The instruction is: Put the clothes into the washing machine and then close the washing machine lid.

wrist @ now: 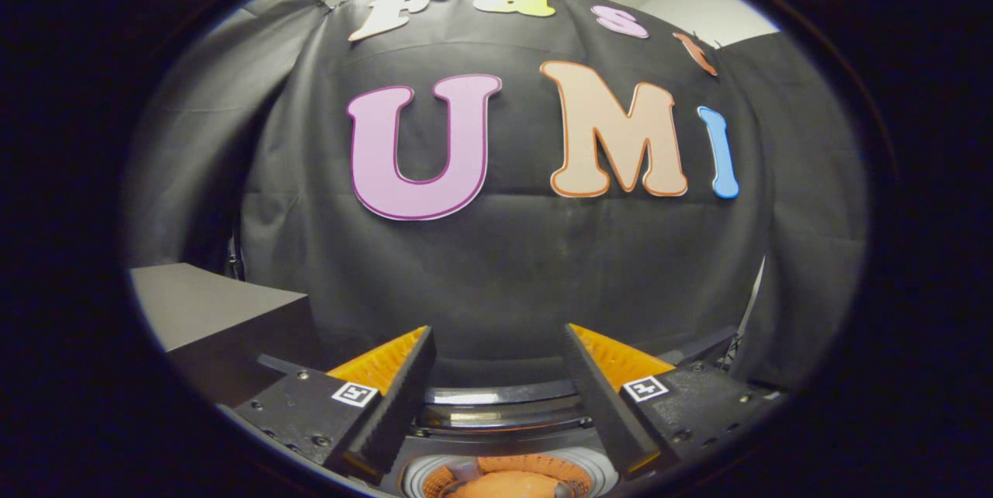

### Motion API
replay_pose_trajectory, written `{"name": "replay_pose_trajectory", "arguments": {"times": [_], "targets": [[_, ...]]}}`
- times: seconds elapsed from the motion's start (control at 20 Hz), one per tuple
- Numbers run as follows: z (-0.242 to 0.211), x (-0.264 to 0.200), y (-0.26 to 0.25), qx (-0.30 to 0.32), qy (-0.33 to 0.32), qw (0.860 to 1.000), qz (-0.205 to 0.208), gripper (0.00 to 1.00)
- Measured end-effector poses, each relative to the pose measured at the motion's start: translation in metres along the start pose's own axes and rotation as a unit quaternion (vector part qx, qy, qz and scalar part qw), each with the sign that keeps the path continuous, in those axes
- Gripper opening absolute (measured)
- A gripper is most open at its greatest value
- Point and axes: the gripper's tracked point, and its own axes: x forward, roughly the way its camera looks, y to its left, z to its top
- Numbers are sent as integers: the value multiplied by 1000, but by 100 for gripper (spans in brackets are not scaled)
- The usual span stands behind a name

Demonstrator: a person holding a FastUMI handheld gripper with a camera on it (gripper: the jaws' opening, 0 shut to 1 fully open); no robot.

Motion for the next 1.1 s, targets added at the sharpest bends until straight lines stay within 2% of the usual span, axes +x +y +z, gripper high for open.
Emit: {"name": "replay_pose_trajectory", "arguments": {"times": [0.2,0.3,0.4,0.5,0.75,1.1], "targets": [[-6,-11,1,3,2,1000,22,100],[-13,-11,-3,3,14,1000,16,99],[-40,-12,-9,2,63,998,-1,99],[-70,-25,-6,18,109,994,6,97],[-82,-25,-15,-2,94,996,-3,96],[-82,-42,-22,24,91,995,-21,96]]}}
